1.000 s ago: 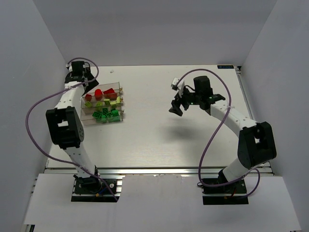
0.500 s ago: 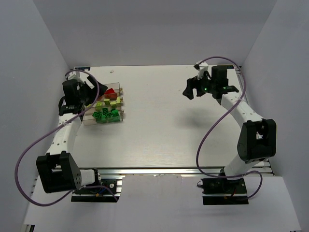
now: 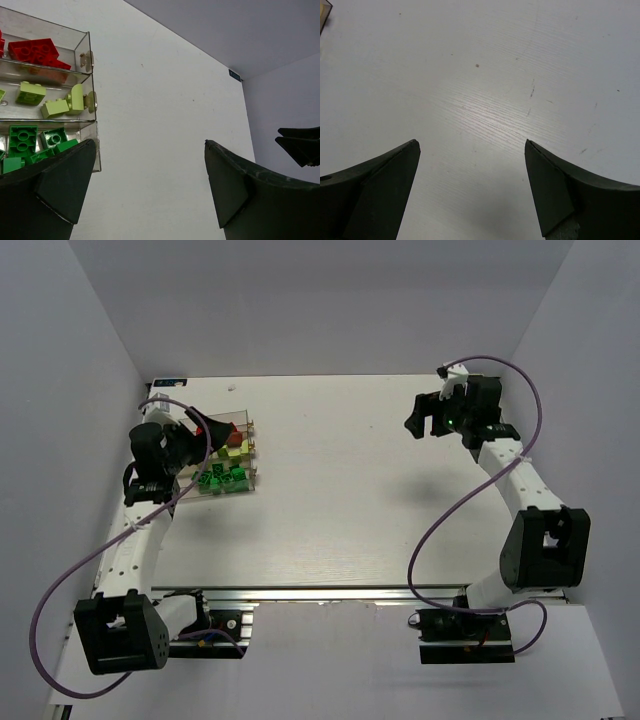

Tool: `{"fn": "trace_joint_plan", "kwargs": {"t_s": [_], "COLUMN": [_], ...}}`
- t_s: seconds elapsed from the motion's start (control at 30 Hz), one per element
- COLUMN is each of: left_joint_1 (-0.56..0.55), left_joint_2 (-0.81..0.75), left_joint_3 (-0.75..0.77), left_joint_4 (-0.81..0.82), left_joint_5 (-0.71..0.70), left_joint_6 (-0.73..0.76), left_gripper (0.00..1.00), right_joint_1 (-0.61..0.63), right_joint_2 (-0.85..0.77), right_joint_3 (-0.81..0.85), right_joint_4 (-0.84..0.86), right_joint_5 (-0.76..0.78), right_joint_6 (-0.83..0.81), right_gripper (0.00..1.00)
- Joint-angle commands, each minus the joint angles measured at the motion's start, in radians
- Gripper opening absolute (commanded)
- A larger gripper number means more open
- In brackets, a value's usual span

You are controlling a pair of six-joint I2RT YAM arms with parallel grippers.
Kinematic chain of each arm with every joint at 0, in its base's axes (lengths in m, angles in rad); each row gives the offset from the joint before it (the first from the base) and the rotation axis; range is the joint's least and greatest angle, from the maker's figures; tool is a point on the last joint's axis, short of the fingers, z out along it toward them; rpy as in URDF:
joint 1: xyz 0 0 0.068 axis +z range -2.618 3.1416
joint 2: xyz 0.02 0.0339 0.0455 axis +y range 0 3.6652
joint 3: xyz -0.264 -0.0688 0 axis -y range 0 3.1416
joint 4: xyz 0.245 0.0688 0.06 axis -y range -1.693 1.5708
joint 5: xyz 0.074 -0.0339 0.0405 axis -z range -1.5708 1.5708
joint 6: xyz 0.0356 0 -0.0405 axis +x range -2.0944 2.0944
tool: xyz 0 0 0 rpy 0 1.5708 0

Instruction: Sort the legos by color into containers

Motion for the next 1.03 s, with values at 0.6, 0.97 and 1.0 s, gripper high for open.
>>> {"fn": "trace_joint_plan", "kwargs": {"t_s": [0.6, 0.97, 1.0], "left_joint_1": [-0.017, -0.017, -0.017], "left_joint_2": [-0.078, -0.086, -0.086], "left_joint_3": [-0.047, -0.046, -0.046], "left_joint_4": [0.016, 0.001, 0.001], "left_joint_5": [-0.015, -0.031, -0.032], "left_joint_6": [0.007, 0.021, 0.022], "left_gripper": [0.98, 0.98, 0.98], "right_joint_1": [0.002, 0.002, 0.002], "right_joint_2": [-0.138, -0.15, -0.153], "right_joint_3": [-0.138, -0.169, -0.173], "right_joint_4": [0.045, 0.065, 0.071], "right_joint_5": [0.249, 0.246, 0.247], "right_joint_6": [0.072, 0.063, 0.064], "right_gripper": [0.89, 0.89, 0.9]}}
